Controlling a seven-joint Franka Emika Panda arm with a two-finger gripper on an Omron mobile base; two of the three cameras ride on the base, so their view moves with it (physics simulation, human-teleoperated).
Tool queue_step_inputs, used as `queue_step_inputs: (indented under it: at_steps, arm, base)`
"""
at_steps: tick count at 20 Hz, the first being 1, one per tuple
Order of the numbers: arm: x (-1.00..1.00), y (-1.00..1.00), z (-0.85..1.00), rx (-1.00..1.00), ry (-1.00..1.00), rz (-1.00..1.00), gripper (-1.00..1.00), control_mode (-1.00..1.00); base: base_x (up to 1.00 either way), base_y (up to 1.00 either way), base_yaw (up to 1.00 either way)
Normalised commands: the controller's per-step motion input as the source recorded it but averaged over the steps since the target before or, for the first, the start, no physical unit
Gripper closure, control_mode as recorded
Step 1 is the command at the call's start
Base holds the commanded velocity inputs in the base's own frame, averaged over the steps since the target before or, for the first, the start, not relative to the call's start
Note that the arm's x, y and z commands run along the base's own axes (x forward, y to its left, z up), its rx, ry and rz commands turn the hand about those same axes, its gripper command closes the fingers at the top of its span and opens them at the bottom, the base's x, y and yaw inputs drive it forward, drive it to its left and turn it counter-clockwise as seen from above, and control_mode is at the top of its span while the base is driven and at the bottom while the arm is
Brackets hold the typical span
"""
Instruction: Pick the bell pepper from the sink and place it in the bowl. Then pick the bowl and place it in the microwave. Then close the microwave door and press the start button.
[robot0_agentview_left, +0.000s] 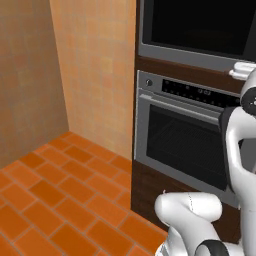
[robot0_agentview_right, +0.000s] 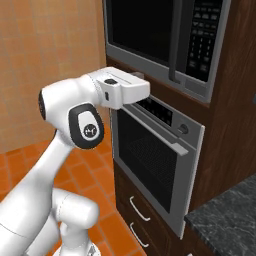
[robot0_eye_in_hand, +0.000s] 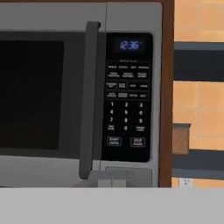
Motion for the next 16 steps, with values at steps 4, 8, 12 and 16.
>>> queue_step_inputs:
  at_steps: [4,8,12,16]
  arm:
    - [0.25,-0.28,0.00,0.06,0.02,0.00,1.00,-1.00]
    - [0.23,-0.32,0.00,0.05,0.02,0.00,1.00,-1.00]
    - [0.21,-0.33,0.00,0.10,0.00,0.00,1.00,-1.00]
    - [0.21,-0.27,0.09,0.09,0.00,0.00,1.00,-1.00]
  base:
    - [0.00,0.00,0.00]
    - [0.00,0.00,0.00]
    - [0.00,0.00,0.00]
    - [0.00,0.00,0.00]
